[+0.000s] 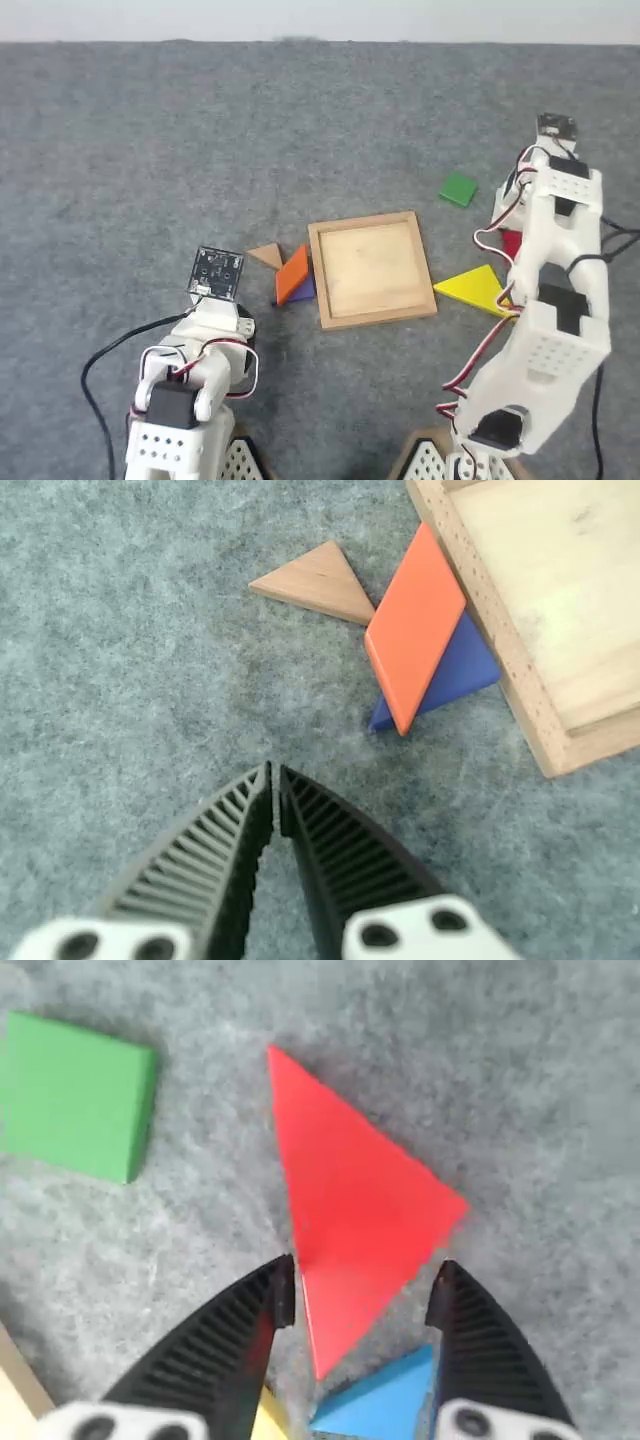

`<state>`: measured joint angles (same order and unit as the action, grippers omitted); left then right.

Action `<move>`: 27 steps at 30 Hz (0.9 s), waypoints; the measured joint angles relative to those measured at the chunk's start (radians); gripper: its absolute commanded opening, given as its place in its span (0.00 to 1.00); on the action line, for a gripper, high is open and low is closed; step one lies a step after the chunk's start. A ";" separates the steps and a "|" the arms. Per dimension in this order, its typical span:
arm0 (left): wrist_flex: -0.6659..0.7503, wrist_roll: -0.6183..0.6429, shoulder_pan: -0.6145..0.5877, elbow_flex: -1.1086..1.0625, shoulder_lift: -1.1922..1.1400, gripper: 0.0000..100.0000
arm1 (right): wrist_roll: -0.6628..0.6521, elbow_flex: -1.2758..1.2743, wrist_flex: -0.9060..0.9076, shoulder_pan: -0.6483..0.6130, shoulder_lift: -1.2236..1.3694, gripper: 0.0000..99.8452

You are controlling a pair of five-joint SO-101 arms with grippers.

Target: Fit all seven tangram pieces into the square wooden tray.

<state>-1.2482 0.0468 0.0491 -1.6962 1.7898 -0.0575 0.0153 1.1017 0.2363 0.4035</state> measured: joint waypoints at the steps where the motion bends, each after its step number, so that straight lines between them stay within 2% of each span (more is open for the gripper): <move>1: 0.000 0.000 0.000 0.000 0.000 0.01 | -0.003 0.000 0.000 0.000 -0.009 0.31; 3: 0.000 0.000 0.000 0.000 0.000 0.01 | -0.015 0.005 0.000 0.000 -0.026 0.34; 11: 0.000 0.000 0.000 0.000 0.000 0.01 | -0.164 0.107 0.018 0.011 0.025 0.32; 22: 0.000 0.000 0.000 0.000 0.000 0.01 | -0.178 0.293 0.028 0.000 0.293 0.32; 27: 0.000 0.000 0.000 0.000 0.000 0.01 | -0.180 0.311 0.028 -0.003 0.311 0.32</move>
<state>-1.2482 0.0468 0.0491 -1.6962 1.7898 -0.2371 0.3268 1.1293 0.2332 0.7150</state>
